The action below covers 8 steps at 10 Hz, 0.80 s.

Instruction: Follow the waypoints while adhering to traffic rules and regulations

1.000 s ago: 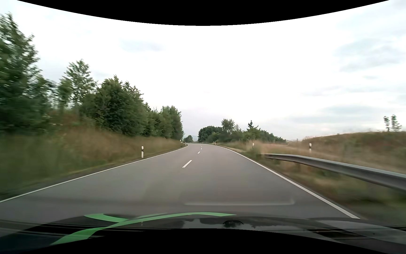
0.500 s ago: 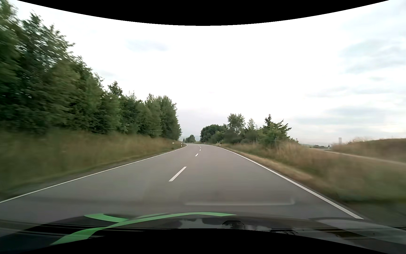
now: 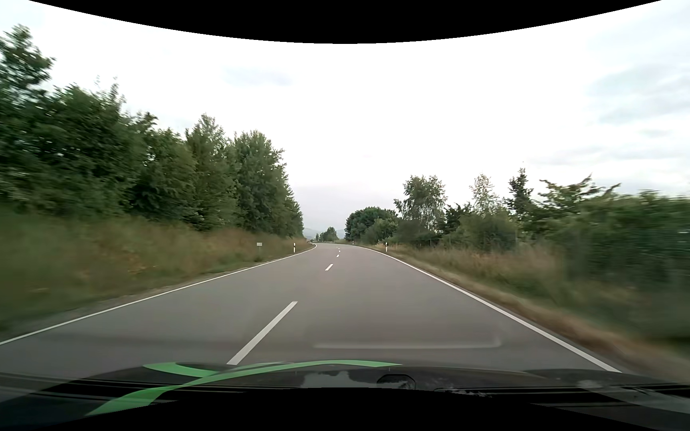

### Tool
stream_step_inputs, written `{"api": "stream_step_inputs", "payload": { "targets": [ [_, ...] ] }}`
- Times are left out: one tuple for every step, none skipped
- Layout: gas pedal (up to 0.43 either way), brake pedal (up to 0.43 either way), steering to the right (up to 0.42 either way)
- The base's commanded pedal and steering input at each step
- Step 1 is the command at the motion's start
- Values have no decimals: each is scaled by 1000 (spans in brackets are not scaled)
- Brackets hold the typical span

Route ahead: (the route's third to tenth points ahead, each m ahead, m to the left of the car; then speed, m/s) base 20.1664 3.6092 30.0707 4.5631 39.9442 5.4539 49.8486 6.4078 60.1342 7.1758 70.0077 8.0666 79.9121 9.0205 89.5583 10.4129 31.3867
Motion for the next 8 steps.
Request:
{"api": "stream_step_inputs", "payload": {
  "targets": [
    [421,0,-11],
    [429,0,-11],
    [429,0,-12],
    [429,0,-12],
    [429,0,-13],
    [429,0,-13],
    [441,0,-14],
    [441,0,-14]
  ]
}}
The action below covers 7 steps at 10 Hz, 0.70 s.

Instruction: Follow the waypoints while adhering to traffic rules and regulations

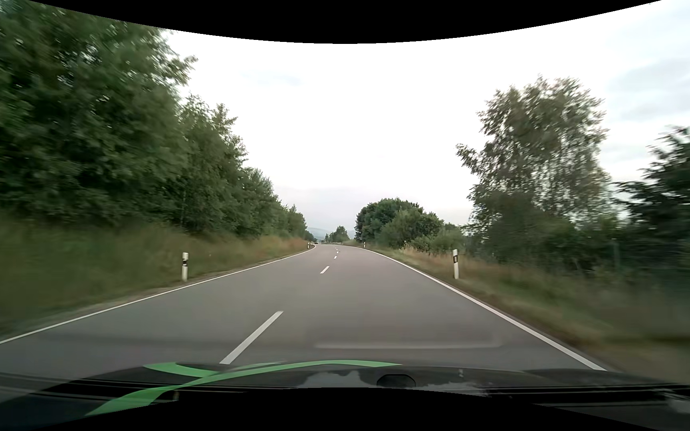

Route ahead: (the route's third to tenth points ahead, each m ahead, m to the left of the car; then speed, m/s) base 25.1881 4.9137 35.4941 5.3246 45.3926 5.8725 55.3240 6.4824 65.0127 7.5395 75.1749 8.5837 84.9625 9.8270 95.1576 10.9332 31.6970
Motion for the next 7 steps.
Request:
{"api": "stream_step_inputs", "payload": {
  "targets": [
    [441,0,-15],
    [441,0,-16],
    [441,0,-15],
    [449,0,-16],
    [449,0,-16],
    [449,0,-16],
    [449,0,-15]
  ]
}}
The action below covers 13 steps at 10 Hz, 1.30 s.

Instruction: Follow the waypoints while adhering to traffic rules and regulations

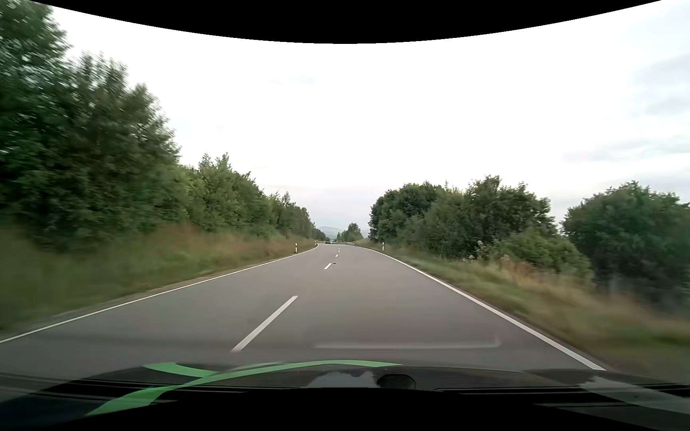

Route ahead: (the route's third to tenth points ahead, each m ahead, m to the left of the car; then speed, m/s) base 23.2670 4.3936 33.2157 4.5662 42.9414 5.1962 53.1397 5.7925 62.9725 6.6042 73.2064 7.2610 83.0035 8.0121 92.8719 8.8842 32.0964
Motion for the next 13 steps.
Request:
{"api": "stream_step_inputs", "payload": {
  "targets": [
    [461,0,-15],
    [461,0,-15],
    [461,0,-14],
    [461,0,-14],
    [461,0,-13],
    [461,0,-13],
    [461,0,-13],
    [449,0,-14],
    [378,0,-14],
    [358,0,-14],
    [339,0,-14],
    [311,0,-14],
    [268,0,-14]
  ]
}}
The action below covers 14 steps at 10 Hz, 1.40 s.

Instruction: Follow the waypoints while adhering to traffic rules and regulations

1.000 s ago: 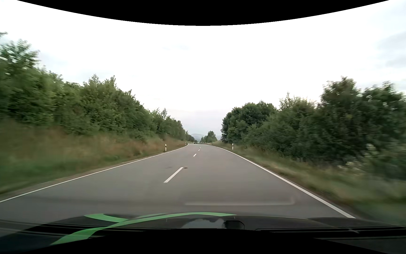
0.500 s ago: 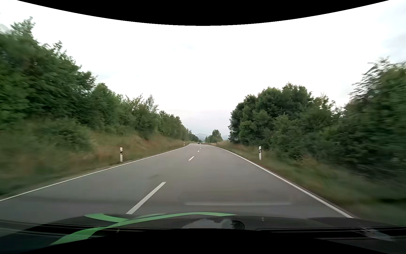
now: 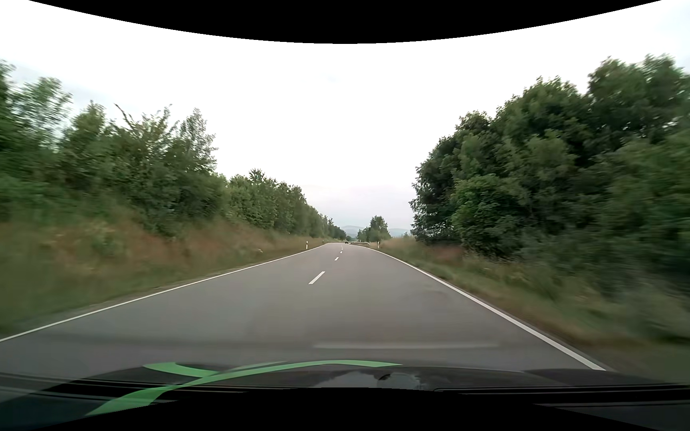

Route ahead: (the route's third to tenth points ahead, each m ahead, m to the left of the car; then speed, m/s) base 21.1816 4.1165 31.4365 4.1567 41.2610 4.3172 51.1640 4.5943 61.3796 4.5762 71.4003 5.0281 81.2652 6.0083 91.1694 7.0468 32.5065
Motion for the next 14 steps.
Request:
{"api": "stream_step_inputs", "payload": {
  "targets": [
    [268,0,-13],
    [260,0,-13],
    [248,0,-12],
    [248,0,-11],
    [260,0,-11],
    [268,0,-10],
    [299,0,-10],
    [331,0,-9],
    [331,0,-9],
    [299,0,-9],
    [248,0,-8],
    [169,0,-8],
    [157,0,-8],
    [150,0,-8]
  ]
}}
